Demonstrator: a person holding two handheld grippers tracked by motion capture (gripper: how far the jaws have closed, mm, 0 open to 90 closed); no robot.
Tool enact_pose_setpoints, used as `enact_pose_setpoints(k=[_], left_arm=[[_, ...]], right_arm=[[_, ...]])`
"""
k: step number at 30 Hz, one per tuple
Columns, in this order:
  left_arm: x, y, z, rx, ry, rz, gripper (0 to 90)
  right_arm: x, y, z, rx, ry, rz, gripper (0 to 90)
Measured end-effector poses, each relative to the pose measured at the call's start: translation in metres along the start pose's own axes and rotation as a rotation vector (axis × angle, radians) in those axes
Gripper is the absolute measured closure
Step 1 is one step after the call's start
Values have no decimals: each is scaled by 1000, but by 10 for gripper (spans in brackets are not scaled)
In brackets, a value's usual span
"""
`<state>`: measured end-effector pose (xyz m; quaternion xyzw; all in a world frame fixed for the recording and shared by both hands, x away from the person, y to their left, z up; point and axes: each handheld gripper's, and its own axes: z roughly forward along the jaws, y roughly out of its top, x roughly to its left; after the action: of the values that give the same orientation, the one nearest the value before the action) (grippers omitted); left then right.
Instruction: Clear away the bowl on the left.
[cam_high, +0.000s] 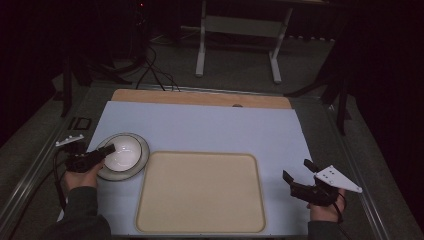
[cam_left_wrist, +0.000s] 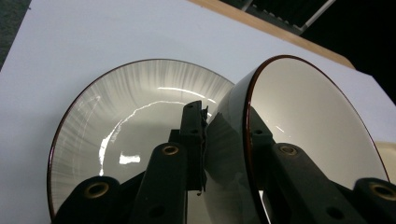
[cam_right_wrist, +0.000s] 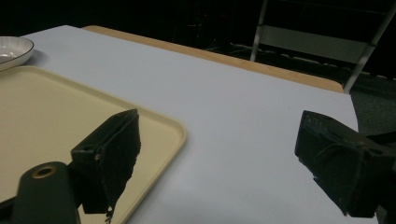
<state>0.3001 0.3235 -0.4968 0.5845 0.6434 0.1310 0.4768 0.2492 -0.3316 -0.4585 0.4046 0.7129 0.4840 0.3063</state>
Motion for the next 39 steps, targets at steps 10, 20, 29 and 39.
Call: enact_pose_setpoints(k=[10,20,29,39], left_arm=[[-5,1,-6,-39,-11,-6,763],[-13,2,-8,-60,-35,8,762],[-20,3,-9,-70,-54,21,762],[-29,4,-8,-81,-96,24,762]], right_arm=[[0,0,0,0,-1,0,139],[0,0,0,0,0,-2,139],[0,0,0,-1,-1,-2,139],[1,0,-1,1,-2,0,139]])
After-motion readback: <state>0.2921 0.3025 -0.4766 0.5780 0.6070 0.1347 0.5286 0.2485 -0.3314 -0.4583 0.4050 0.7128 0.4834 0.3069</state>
